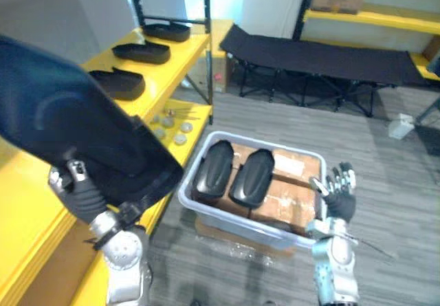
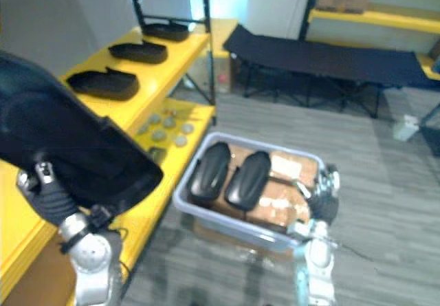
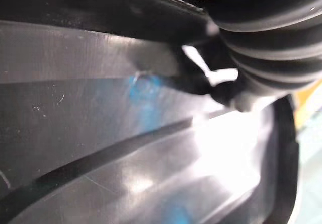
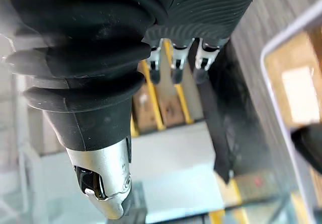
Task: Walk over and take plastic housings, then place them on the shelf
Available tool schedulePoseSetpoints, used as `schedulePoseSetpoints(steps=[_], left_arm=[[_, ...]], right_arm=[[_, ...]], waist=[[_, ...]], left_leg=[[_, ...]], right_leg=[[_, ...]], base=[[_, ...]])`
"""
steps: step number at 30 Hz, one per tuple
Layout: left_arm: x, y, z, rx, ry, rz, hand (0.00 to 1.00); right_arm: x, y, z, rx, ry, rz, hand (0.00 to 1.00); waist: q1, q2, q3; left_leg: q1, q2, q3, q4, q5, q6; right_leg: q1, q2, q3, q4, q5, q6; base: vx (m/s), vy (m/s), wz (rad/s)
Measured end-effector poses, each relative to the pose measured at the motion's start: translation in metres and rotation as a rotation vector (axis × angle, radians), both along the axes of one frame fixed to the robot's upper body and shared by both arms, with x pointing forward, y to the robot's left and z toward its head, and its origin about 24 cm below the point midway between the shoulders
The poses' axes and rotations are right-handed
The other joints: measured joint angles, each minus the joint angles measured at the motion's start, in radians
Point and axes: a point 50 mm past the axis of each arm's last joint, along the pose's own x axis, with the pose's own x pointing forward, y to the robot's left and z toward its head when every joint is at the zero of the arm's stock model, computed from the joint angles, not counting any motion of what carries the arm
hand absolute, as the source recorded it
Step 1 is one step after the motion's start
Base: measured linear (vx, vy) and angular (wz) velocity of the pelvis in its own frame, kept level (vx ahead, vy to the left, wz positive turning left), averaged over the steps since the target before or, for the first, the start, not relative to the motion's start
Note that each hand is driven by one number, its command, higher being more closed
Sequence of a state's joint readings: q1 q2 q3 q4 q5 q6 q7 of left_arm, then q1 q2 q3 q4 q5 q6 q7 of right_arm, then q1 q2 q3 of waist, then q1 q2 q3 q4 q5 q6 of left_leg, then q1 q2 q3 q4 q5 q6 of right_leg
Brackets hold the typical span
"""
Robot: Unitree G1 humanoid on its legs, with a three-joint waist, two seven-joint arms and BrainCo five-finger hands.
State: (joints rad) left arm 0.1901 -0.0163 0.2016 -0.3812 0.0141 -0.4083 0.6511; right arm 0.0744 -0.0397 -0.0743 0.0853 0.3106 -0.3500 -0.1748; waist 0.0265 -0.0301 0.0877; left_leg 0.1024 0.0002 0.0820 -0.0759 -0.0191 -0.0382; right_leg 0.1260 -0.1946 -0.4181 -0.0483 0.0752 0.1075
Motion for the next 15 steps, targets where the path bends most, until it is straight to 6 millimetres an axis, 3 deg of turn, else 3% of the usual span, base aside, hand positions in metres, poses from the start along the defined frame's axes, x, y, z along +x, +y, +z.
schedulePoseSetpoints(steps=[5,10,15], left_arm=[[-0.025,0.019,0.000,0.011,0.013,0.135,1.00],[-0.048,0.035,-0.003,0.033,0.057,0.221,1.00],[-0.058,0.046,-0.002,0.046,0.063,0.231,1.00]], right_arm=[[0.011,0.021,0.002,0.004,-0.018,0.125,0.00],[0.020,0.049,0.003,-0.035,-0.019,0.271,0.00],[0.031,0.058,0.013,-0.077,-0.038,0.321,0.00]], waist=[[0.038,-0.007,-0.003],[0.099,-0.018,0.000],[0.131,-0.040,0.004]], left_leg=[[-0.021,-0.023,-0.079,0.002,0.013,0.009],[-0.039,-0.044,-0.164,0.016,0.017,0.015],[-0.055,-0.053,-0.233,0.023,0.025,0.020]], right_leg=[[0.024,-0.020,-0.082,0.000,-0.012,0.014],[0.067,-0.033,-0.164,0.005,-0.013,0.014],[0.085,-0.038,-0.213,0.026,-0.017,0.008]], base=[[0.01,0.004,0.49],[0.01,0.014,0.53],[0.01,0.019,0.45]])
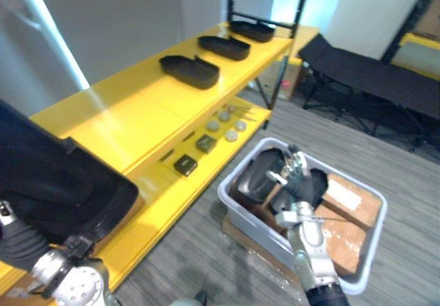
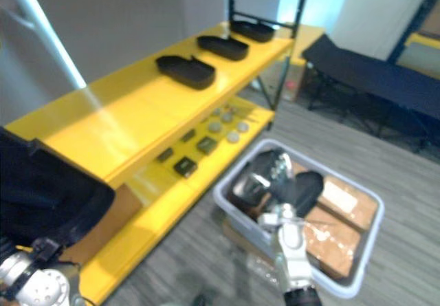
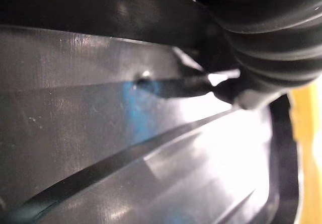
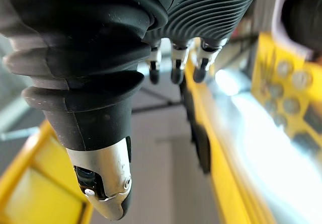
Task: Walk over and take plastic housings, then place them on the shelf
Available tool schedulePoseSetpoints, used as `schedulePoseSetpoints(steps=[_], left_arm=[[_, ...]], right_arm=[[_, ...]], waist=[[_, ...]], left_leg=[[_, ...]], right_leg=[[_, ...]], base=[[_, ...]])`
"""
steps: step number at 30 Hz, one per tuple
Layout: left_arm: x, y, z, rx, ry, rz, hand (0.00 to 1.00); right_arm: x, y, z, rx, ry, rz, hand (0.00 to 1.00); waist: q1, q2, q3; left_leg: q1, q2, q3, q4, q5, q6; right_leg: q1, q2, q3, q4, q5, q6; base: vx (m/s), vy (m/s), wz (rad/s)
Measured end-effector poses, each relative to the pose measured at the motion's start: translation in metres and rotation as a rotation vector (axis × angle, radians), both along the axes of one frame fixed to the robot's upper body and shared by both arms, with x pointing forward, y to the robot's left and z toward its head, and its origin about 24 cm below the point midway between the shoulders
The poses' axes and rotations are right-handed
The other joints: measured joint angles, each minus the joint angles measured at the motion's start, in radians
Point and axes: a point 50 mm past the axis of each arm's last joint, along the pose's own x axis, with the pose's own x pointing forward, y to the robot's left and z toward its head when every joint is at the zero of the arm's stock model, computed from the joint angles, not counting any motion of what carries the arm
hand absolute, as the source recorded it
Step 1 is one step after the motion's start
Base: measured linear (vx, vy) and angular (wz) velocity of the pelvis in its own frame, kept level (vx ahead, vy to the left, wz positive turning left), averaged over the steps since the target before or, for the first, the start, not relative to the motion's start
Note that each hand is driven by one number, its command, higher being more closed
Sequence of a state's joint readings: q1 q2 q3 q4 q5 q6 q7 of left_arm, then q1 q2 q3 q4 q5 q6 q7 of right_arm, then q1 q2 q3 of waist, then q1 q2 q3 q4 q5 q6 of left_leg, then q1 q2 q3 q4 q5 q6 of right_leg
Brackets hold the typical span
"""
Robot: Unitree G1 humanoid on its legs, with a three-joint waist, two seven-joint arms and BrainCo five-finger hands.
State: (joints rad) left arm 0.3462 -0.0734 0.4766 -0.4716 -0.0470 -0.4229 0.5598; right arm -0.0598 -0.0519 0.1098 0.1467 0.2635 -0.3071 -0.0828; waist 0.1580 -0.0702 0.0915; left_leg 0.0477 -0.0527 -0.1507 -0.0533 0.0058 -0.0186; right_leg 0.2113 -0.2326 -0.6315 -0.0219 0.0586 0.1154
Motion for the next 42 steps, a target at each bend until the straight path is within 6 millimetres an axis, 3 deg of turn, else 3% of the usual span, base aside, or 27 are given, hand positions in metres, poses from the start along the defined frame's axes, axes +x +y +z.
schedulePoseSetpoints(steps=[8,11,14,17,22,26,29,32,34,36,39,42], left_arm=[[0.000,0.001,0.003,0.027,-0.007,-0.047,1.00],[-0.001,0.002,0.002,0.029,-0.001,-0.045,1.00],[0.000,0.001,0.002,0.028,0.001,-0.049,1.00],[0.004,-0.003,0.002,0.023,-0.007,-0.073,1.00],[0.011,-0.013,0.003,0.021,-0.029,-0.138,1.00],[0.018,-0.021,0.018,0.092,-0.086,-0.214,1.00],[0.032,-0.029,0.036,0.228,-0.138,-0.317,1.00],[0.049,-0.039,0.048,0.329,-0.179,-0.434,1.00],[0.058,-0.041,0.048,0.334,-0.185,-0.460,1.00],[0.060,-0.038,0.041,0.313,-0.154,-0.451,1.00],[0.060,-0.038,0.034,0.292,-0.116,-0.451,1.00],[0.058,-0.038,0.031,0.279,-0.099,-0.449,1.00]], right_arm=[[0.006,-0.002,0.006,-0.043,-0.017,0.066,0.00],[0.006,0.008,0.006,-0.067,-0.025,0.150,0.00],[0.004,0.020,0.005,-0.093,-0.027,0.239,0.00],[0.003,0.022,0.005,-0.106,-0.017,0.258,0.00],[0.003,0.018,0.005,-0.149,-0.016,0.250,0.00],[0.003,0.012,0.010,-0.128,-0.047,0.245,0.00],[0.002,-0.001,0.019,-0.133,-0.114,0.197,0.00],[-0.005,-0.013,0.031,-0.139,-0.200,0.150,0.00],[-0.005,-0.019,0.035,-0.146,-0.224,0.131,0.00],[-0.004,-0.018,0.036,-0.153,-0.233,0.148,0.00],[-0.002,-0.018,0.040,-0.152,-0.251,0.172,0.00],[-0.003,-0.017,0.040,-0.158,-0.251,0.195,0.00]], waist=[[-0.002,-0.002,0.009],[0.003,-0.002,0.013],[0.007,0.014,0.022],[0.005,0.022,0.026],[0.011,0.029,0.024],[0.016,0.032,0.022],[-0.009,0.037,0.020],[-0.022,0.034,0.016],[-0.037,0.035,0.016],[-0.028,0.037,0.019],[-0.014,0.060,0.034],[-0.020,0.086,0.051]], left_leg=[[-0.030,-0.012,-0.007,0.039,-0.014,-0.004],[-0.029,-0.007,0.025,0.067,-0.034,-0.007],[-0.034,0.007,0.045,0.101,-0.056,-0.016],[-0.055,0.012,0.030,0.106,-0.055,-0.018],[-0.082,0.017,0.040,0.106,-0.027,-0.030],[-0.082,-0.009,0.018,0.099,-0.021,-0.023],[-0.081,-0.029,-0.046,0.076,-0.012,-0.007],[-0.065,-0.050,-0.131,0.049,0.036,0.010],[-0.081,-0.062,-0.192,0.053,0.056,0.007],[-0.106,-0.073,-0.172,0.086,0.055,0.007],[-0.137,-0.070,-0.080,0.137,0.049,-0.002],[-0.134,-0.032,-0.028,0.166,0.031,-0.023]], right_leg=[[-0.004,-0.013,0.006,0.020,-0.024,-0.022],[-0.007,-0.012,0.045,0.021,-0.056,-0.022],[-0.004,0.004,0.063,0.022,-0.071,-0.015],[-0.004,0.009,0.031,0.022,-0.078,0.006],[0.001,0.003,-0.030,0.041,-0.076,0.008],[0.003,-0.028,-0.046,0.093,-0.077,0.006],[0.000,-0.050,0.033,0.183,-0.080,0.000],[-0.008,-0.065,0.152,0.282,-0.085,-0.010],[-0.021,-0.034,0.196,0.306,-0.196,-0.067],[-0.029,0.010,0.200,0.230,-0.212,-0.081],[0.002,0.038,0.220,0.139,-0.190,-0.049],[0.020,0.065,0.229,0.132,-0.191,-0.042]], base=[[-0.03,0.025,0.06],[-0.02,-0.012,-0.30],[-0.01,-0.048,-0.21],[0.01,-0.046,0.29],[0.03,0.001,0.38],[0.03,0.065,0.31],[0.01,0.080,0.86],[0.12,0.024,1.09],[0.06,-0.081,0.89],[-0.02,-0.093,0.29],[-0.07,-0.045,-0.13],[-0.17,-0.036,-0.16]])
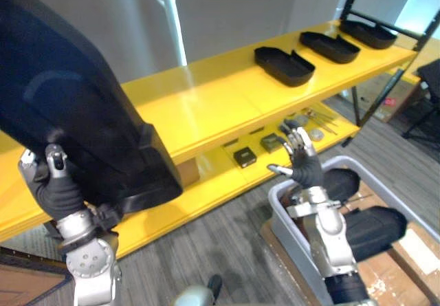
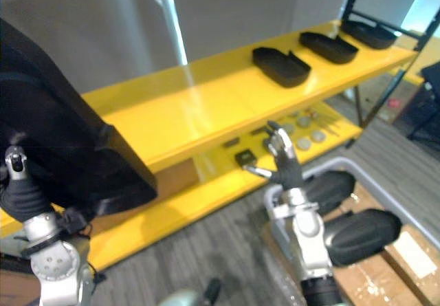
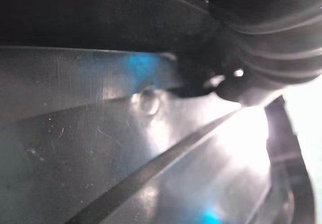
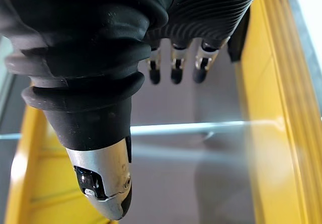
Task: Walk over and take plastic housings, then place them on the shelf
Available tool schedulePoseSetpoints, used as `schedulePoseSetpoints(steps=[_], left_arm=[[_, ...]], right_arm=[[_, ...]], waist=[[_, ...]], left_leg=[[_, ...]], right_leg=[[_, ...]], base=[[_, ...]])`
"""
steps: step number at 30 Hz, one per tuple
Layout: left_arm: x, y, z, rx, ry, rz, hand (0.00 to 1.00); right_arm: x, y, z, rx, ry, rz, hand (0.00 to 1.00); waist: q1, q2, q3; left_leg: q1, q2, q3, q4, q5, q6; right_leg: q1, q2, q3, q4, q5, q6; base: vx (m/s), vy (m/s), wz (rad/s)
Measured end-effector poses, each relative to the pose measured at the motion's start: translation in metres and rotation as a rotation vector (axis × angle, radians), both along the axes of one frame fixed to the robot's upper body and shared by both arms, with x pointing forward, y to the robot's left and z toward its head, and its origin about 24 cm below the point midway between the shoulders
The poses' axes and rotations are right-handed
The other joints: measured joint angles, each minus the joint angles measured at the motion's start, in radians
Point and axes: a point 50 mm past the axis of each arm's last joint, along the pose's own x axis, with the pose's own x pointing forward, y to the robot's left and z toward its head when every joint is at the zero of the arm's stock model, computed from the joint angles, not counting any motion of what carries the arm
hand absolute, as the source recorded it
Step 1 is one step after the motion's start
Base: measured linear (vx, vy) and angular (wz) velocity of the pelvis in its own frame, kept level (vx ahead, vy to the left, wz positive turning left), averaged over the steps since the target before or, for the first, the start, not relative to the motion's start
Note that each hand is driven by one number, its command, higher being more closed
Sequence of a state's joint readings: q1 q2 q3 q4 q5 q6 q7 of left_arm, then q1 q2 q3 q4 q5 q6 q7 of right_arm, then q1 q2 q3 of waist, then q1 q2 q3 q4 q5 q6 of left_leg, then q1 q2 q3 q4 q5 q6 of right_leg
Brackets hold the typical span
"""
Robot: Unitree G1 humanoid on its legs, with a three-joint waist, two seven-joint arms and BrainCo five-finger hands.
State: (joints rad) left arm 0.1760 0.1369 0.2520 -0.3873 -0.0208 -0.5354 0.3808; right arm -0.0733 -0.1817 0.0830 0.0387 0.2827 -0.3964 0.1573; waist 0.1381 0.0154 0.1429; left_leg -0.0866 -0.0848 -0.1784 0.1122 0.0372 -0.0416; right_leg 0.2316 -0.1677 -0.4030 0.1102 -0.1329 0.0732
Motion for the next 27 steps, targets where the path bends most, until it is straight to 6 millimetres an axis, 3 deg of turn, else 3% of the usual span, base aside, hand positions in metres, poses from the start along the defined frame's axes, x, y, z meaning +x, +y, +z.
schedulePoseSetpoints(steps=[2,4,11,14,17,19,21,23,26,27], left_arm=[[-0.004,0.001,-0.006,-0.011,0.033,0.013,1.00],[-0.009,0.001,-0.015,-0.045,0.071,0.028,1.00],[-0.021,0.005,-0.014,-0.033,0.073,0.074,1.00],[-0.026,0.007,-0.005,0.012,0.031,0.084,1.00],[-0.028,0.006,0.005,0.065,-0.014,0.062,1.00],[-0.023,0.003,0.009,0.081,-0.029,0.035,1.00],[-0.019,0.004,0.016,0.116,-0.050,0.018,1.00],[-0.013,0.003,0.019,0.123,-0.063,0.004,1.00],[0.006,0.001,0.022,0.122,-0.065,-0.027,1.00],[0.016,0.003,0.022,0.112,-0.055,-0.022,1.00]], right_arm=[[-0.001,0.001,-0.001,-0.002,0.002,0.013,0.00],[-0.007,-0.003,-0.009,0.007,0.035,0.006,0.00],[-0.012,-0.002,-0.012,0.028,0.029,0.006,0.00],[-0.013,0.000,-0.009,0.053,0.015,-0.011,0.00],[-0.011,-0.004,-0.008,0.093,0.020,-0.082,0.00],[-0.011,-0.011,-0.006,0.116,-0.001,-0.142,0.00],[-0.011,-0.015,-0.004,0.134,-0.020,-0.174,0.00],[-0.009,-0.017,-0.005,0.114,-0.020,-0.187,0.00],[-0.008,-0.024,0.001,0.087,-0.048,-0.207,0.00],[-0.007,-0.030,0.008,0.090,-0.071,-0.207,0.00]], waist=[[-0.009,-0.002,0.007],[-0.023,0.016,0.017],[-0.010,0.021,0.016],[-0.006,0.003,0.014],[0.002,-0.051,0.003],[-0.011,-0.053,0.000],[-0.021,-0.061,0.004],[-0.041,-0.056,0.005],[-0.067,-0.045,-0.002],[-0.081,-0.042,0.000]], left_leg=[[0.000,0.007,0.031,0.004,-0.016,0.005],[-0.001,0.051,0.117,0.012,-0.017,0.011],[-0.020,0.085,0.231,0.022,-0.005,0.028],[-0.038,0.055,0.243,0.042,-0.009,0.041],[-0.056,0.004,0.254,0.121,-0.093,0.075],[-0.047,-0.003,0.234,0.180,-0.148,0.092],[-0.003,-0.012,0.211,0.169,-0.180,0.119],[0.057,0.000,0.184,0.149,-0.196,0.116],[0.112,0.028,0.133,0.119,-0.202,0.082],[0.117,0.036,0.106,0.119,-0.208,0.070]], right_leg=[[0.013,0.002,0.007,0.002,-0.044,0.025],[0.012,0.013,-0.008,0.033,-0.073,0.012],[0.010,0.003,-0.043,0.051,-0.094,0.023],[0.012,-0.029,-0.059,0.055,-0.106,0.037],[0.018,-0.085,-0.062,0.103,-0.141,0.035],[-0.107,-0.157,0.005,0.458,-0.100,0.012],[-0.215,-0.198,0.081,0.695,-0.050,-0.017],[-0.269,-0.184,0.099,0.766,-0.099,-0.044],[-0.336,-0.106,0.137,0.554,-0.131,-0.035],[-0.355,-0.069,0.194,0.434,-0.124,-0.023]], base=[[-0.21,-0.061,-0.08],[-0.23,-0.057,0.22],[-0.08,-0.001,0.20],[0.11,0.084,0.20],[0.23,0.104,0.17],[0.26,0.122,0.25],[0.31,0.085,0.24],[0.36,0.038,0.29],[0.32,-0.026,0.50],[0.26,-0.107,0.72]])
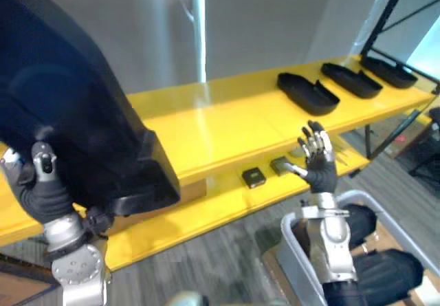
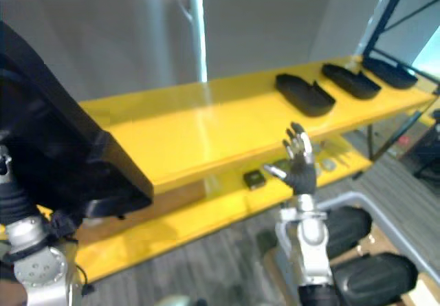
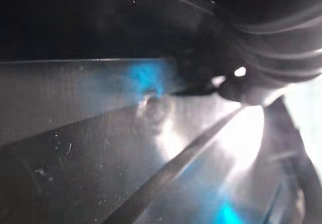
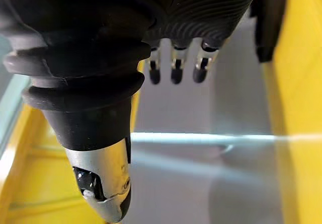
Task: Walk over and take plastic housings, then place them on the shelf
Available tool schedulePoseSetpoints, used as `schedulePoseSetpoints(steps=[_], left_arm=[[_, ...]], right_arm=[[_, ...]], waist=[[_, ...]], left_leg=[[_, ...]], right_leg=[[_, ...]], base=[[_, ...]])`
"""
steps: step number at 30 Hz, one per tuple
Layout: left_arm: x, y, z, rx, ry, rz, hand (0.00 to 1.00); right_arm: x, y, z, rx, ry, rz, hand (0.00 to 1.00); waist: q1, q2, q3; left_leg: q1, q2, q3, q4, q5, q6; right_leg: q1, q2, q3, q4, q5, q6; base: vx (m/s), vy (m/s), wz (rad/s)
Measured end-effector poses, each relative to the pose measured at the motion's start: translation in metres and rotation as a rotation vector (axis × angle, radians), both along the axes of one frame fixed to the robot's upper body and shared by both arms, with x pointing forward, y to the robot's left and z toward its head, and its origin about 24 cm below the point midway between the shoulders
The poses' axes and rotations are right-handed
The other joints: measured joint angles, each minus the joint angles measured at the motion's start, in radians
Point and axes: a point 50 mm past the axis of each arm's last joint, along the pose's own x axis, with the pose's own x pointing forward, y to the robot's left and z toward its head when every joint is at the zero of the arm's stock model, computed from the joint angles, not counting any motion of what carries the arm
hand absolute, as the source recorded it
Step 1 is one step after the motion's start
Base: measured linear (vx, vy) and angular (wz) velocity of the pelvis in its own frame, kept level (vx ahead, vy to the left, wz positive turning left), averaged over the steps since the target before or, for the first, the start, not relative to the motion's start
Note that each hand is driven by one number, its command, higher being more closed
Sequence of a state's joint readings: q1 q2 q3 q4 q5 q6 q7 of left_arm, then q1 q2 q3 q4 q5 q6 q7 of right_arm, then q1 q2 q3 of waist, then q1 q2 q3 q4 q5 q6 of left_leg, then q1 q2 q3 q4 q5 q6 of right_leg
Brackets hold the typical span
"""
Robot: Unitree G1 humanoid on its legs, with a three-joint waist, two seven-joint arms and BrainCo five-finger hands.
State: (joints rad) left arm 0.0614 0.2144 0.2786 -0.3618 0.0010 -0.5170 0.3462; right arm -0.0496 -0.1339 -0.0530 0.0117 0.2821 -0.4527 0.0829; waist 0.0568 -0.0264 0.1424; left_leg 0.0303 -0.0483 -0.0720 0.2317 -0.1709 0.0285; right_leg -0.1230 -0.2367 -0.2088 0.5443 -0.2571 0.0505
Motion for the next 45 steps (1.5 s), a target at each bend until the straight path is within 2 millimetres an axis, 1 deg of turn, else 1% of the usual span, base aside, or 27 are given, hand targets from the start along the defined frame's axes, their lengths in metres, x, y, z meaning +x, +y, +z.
schedulePoseSetpoints(steps=[1,2,3,4,5,6,8,10,12,14,16,20,23,24,26,27,28,31,32,33,34,38,39,40,41,43,45], left_arm=[[0.009,0.002,-0.003,-0.026,0.023,0.014,1.00],[0.012,0.003,-0.004,-0.042,0.036,0.021,1.00],[0.014,0.004,-0.009,-0.067,0.062,0.035,1.00],[0.013,0.005,-0.011,-0.076,0.075,0.047,1.00],[0.008,0.004,-0.025,-0.136,0.123,0.065,1.00],[0.002,0.002,-0.037,-0.177,0.169,0.078,1.00],[-0.006,0.000,-0.048,-0.216,0.211,0.092,1.00],[-0.009,-0.002,-0.047,-0.233,0.200,0.092,1.00],[-0.010,-0.005,-0.042,-0.227,0.175,0.081,1.00],[-0.008,-0.008,-0.038,-0.204,0.163,0.044,1.00],[-0.003,-0.016,-0.036,-0.186,0.164,-0.012,1.00],[0.001,-0.022,-0.036,-0.142,0.199,-0.079,1.00],[0.010,-0.028,-0.039,-0.100,0.276,-0.222,1.00],[0.017,-0.032,-0.041,-0.084,0.313,-0.291,1.00],[0.034,-0.035,-0.046,-0.065,0.384,-0.382,1.00],[0.047,-0.036,-0.051,-0.065,0.438,-0.418,1.00],[0.059,-0.033,-0.057,-0.089,0.495,-0.444,1.00],[0.084,-0.022,-0.069,-0.128,0.605,-0.449,1.00],[0.098,-0.015,-0.074,-0.145,0.663,-0.439,1.00],[0.103,-0.012,-0.075,-0.157,0.682,-0.437,1.00],[0.116,-0.008,-0.077,-0.193,0.718,-0.430,1.00],[0.140,0.004,-0.080,-0.213,0.808,-0.382,1.00],[0.147,0.007,-0.079,-0.220,0.841,-0.370,1.00],[0.155,0.010,-0.076,-0.226,0.867,-0.351,1.00],[0.158,0.011,-0.076,-0.236,0.888,-0.340,1.00],[0.167,0.018,-0.077,-0.254,0.987,-0.277,1.00],[0.171,0.025,-0.078,-0.284,1.050,-0.246,1.00]], right_arm=[[0.001,-0.006,0.003,0.018,-0.008,0.014,0.00],[0.001,-0.009,0.004,0.025,-0.006,0.018,0.00],[0.001,-0.013,0.004,0.037,-0.002,0.029,0.00],[0.001,-0.014,0.004,0.041,-0.002,0.041,0.00],[0.002,-0.017,0.005,0.028,0.000,0.066,0.00],[0.003,-0.019,0.007,0.010,0.002,0.084,0.00],[0.003,-0.022,0.009,0.010,0.000,0.116,0.00],[0.007,-0.022,0.015,0.021,-0.032,0.147,0.00],[0.011,-0.021,0.023,0.045,-0.067,0.171,0.00],[0.012,-0.022,0.024,0.076,-0.075,0.175,0.00],[0.012,-0.020,0.023,0.110,-0.075,0.172,0.00],[0.011,-0.014,0.023,0.179,-0.084,0.138,0.00],[0.002,-0.012,0.030,0.189,-0.122,0.110,0.00],[-0.002,-0.011,0.031,0.178,-0.128,0.107,0.00],[-0.005,-0.011,0.030,0.159,-0.126,0.102,0.00],[-0.009,-0.011,0.030,0.149,-0.125,0.103,0.00],[-0.012,-0.011,0.029,0.131,-0.123,0.105,0.00],[-0.018,-0.012,0.030,0.126,-0.126,0.100,0.00],[-0.020,-0.014,0.029,0.123,-0.116,0.093,0.00],[-0.022,-0.016,0.029,0.120,-0.114,0.088,0.00],[-0.026,-0.021,0.029,0.109,-0.110,0.069,0.00],[-0.030,-0.029,0.025,0.075,-0.072,0.053,0.00],[-0.032,-0.031,0.023,0.065,-0.055,0.054,0.00],[-0.034,-0.031,0.023,0.060,-0.049,0.059,0.00],[-0.036,-0.030,0.024,0.055,-0.050,0.067,0.00],[-0.042,-0.028,0.028,0.036,-0.053,0.099,0.00],[-0.045,-0.029,0.028,0.028,-0.047,0.108,0.00]], waist=[[-0.013,-0.004,-0.003],[-0.017,-0.010,-0.006],[-0.016,-0.034,-0.022],[-0.015,-0.048,-0.030],[-0.011,-0.006,-0.033],[-0.003,0.032,-0.034],[0.012,0.061,-0.045],[0.020,0.063,-0.047],[0.018,0.064,-0.047],[0.016,0.063,-0.049],[0.018,0.061,-0.050],[0.022,0.057,-0.049],[0.009,0.055,-0.049],[0.004,0.055,-0.050],[-0.015,0.053,-0.051],[-0.022,0.053,-0.051],[-0.039,0.053,-0.051],[-0.076,0.046,-0.057],[-0.095,0.038,-0.061],[-0.102,0.036,-0.061],[-0.126,0.034,-0.062],[-0.157,0.039,-0.061],[-0.177,0.040,-0.061],[-0.183,0.041,-0.060],[-0.186,0.042,-0.060],[-0.217,0.044,-0.058],[-0.238,0.047,-0.057]], left_leg=[[0.005,0.000,-0.026,0.004,-0.009,-0.015],[0.006,-0.003,-0.037,0.004,-0.014,-0.023],[0.009,-0.012,-0.055,0.007,-0.029,-0.047],[0.008,-0.017,-0.058,0.009,-0.041,-0.064],[0.001,0.024,-0.066,0.032,-0.064,-0.084],[0.003,0.060,-0.056,0.039,-0.075,-0.101],[0.007,0.089,-0.055,0.035,-0.073,-0.105],[0.027,0.098,-0.053,0.019,-0.057,-0.129],[0.027,0.101,-0.024,0.017,-0.051,-0.133],[0.024,0.096,0.022,-0.006,-0.035,-0.127],[0.041,0.081,0.024,-0.073,-0.003,-0.110],[0.048,0.065,0.028,-0.101,0.022,-0.110],[0.070,0.068,0.047,-0.132,0.029,-0.104],[0.079,0.070,0.072,-0.146,0.034,-0.098],[0.086,0.073,0.101,-0.166,0.040,-0.094],[0.092,0.075,0.129,-0.174,0.043,-0.094],[0.091,0.078,0.152,-0.181,0.043,-0.094],[0.093,0.087,0.201,-0.190,0.043,-0.095],[0.093,0.094,0.231,-0.191,0.043,-0.095],[0.093,0.097,0.239,-0.192,0.043,-0.095],[0.094,0.099,0.254,-0.193,0.044,-0.096],[0.111,0.102,0.310,-0.201,0.044,-0.097],[0.112,0.103,0.326,-0.203,0.045,-0.097],[0.115,0.105,0.343,-0.204,0.045,-0.098],[0.114,0.105,0.353,-0.204,0.045,-0.098],[0.123,0.105,0.381,-0.204,0.047,-0.101],[0.130,0.105,0.402,-0.204,0.047,-0.101]], right_leg=[[-0.004,0.022,0.058,-0.104,0.026,0.036],[0.000,0.026,0.075,-0.150,0.052,0.053],[0.009,0.024,0.082,-0.231,0.150,0.048],[0.015,0.023,0.079,-0.264,0.211,0.067],[0.055,0.051,0.046,-0.306,0.214,0.069],[0.100,0.087,0.020,-0.372,0.228,0.055],[0.145,0.119,-0.012,-0.431,0.239,0.041],[0.197,0.129,-0.042,-0.472,0.240,0.037],[0.230,0.126,-0.076,-0.496,0.240,0.037],[0.253,0.114,-0.119,-0.515,0.240,0.037],[0.263,0.099,-0.151,-0.524,0.240,0.037],[0.268,0.081,-0.151,-0.524,0.240,0.037],[0.271,0.081,-0.145,-0.524,0.240,0.037],[0.266,0.082,-0.135,-0.524,0.240,0.037],[0.254,0.083,-0.114,-0.525,0.239,0.037],[0.243,0.084,-0.088,-0.525,0.241,0.039],[0.231,0.088,-0.065,-0.526,0.246,0.044],[0.211,0.100,-0.026,-0.540,0.263,0.041],[0.195,0.110,0.001,-0.544,0.275,0.036],[0.191,0.114,0.015,-0.545,0.278,0.036],[0.184,0.118,0.030,-0.546,0.283,0.037],[0.169,0.126,0.081,-0.549,0.290,0.038],[0.165,0.128,0.091,-0.554,0.294,0.036],[0.154,0.132,0.109,-0.555,0.300,0.034],[0.150,0.134,0.118,-0.557,0.302,0.034],[0.147,0.136,0.137,-0.558,0.304,0.033],[0.146,0.138,0.158,-0.558,0.304,0.033]], base=[[0.25,-0.136,0.81],[0.28,-0.275,0.77],[0.24,-0.281,0.56],[0.30,-0.350,0.54],[0.26,-0.259,0.39],[0.24,-0.220,0.33],[0.17,-0.146,0.32],[0.17,-0.135,0.43],[0.11,-0.064,0.55],[0.10,-0.014,0.68],[0.07,0.026,0.61],[0.01,0.049,0.22],[-0.03,0.013,-0.09],[-0.08,0.008,-0.28],[-0.08,0.005,-0.36],[-0.11,0.005,-0.51],[-0.14,0.005,-0.56],[-0.08,0.002,-0.54],[-0.04,-0.010,-0.51],[-0.03,-0.015,-0.53],[-0.01,-0.011,-0.28],[0.01,0.009,-0.39],[0.01,0.001,-0.32],[0.02,0.002,-0.34],[0.02,-0.002,-0.38],[0.00,-0.008,-0.28],[-0.01,-0.004,-0.28]])
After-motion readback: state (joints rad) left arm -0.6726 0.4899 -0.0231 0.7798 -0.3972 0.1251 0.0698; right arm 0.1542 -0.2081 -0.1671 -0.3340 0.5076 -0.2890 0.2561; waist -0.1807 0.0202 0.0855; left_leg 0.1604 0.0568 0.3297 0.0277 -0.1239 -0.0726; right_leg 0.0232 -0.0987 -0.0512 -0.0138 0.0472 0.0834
